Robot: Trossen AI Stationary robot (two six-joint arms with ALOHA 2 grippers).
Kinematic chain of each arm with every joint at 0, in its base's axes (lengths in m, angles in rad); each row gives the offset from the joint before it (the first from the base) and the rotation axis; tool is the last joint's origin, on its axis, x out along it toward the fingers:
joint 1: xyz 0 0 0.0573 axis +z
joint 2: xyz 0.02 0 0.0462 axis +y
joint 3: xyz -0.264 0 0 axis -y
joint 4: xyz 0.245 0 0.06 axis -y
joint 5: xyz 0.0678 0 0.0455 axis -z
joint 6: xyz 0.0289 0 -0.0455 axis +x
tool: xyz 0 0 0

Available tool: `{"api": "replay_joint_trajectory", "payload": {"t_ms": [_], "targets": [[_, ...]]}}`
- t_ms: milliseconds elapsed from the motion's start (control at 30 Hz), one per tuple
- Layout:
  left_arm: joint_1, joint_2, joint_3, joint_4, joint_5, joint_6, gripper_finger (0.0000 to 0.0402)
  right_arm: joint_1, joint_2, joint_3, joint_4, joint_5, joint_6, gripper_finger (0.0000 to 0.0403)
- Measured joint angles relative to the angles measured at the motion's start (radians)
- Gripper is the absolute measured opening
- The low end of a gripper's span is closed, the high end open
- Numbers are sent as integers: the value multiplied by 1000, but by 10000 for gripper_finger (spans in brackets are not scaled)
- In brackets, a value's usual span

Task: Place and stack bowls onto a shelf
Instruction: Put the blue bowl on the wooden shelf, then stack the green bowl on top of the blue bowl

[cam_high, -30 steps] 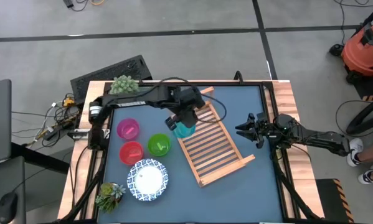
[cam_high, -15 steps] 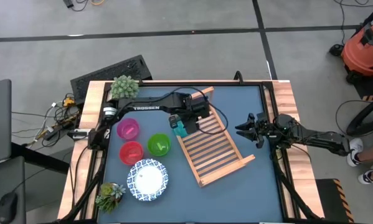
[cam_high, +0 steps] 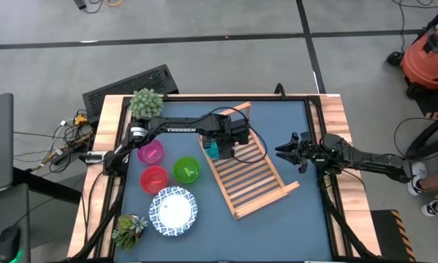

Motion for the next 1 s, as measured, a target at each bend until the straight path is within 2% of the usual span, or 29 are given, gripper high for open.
{"api": "replay_joint_trajectory", "payload": {"t_ms": [167,367,667,867,1000], "targets": [[0,5,0,31,-43,-19,4,1,13,0,0,0,15,171],[0,2,0,58,-5,-90,28,1,18,0,0,0,16,171],[-7,0,0,70,1,-130,114,2,18,0,0,-1,16,171],[-53,-34,0,87,-65,-241,178,1,18,0,0,-1,15,171],[-90,-94,0,76,-114,-371,211,1,18,0,0,-1,10,171]]}}
